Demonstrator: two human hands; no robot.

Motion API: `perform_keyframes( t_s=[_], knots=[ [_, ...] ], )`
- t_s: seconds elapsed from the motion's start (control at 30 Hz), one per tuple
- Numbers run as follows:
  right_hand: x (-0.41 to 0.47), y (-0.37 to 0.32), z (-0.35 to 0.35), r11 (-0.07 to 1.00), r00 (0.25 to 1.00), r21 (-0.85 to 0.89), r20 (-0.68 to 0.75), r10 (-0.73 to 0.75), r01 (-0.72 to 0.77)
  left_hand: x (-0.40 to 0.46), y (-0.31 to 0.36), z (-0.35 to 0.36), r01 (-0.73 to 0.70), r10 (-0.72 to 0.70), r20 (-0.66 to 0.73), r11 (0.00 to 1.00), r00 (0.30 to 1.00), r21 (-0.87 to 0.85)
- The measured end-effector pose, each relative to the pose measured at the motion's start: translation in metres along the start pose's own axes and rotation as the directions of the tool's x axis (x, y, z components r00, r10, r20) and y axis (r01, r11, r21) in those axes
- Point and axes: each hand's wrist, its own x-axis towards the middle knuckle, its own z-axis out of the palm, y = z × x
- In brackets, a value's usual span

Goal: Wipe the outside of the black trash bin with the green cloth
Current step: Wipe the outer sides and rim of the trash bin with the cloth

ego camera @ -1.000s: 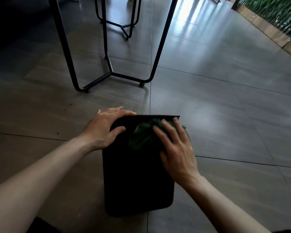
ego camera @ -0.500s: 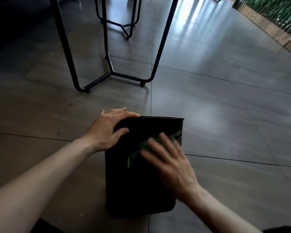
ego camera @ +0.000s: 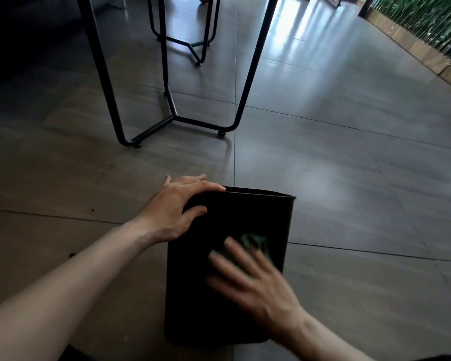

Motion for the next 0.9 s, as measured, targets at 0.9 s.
perform_keyframes(
  t_s=[0.9],
  knots=[
    [-0.009,-0.028,-0.003,1.000,0.999,0.009,0.037,-0.013,0.013,-0.010,0.002,-0.002,-0.005,0.005,0.004,1.000,1.000,0.012]
  ],
)
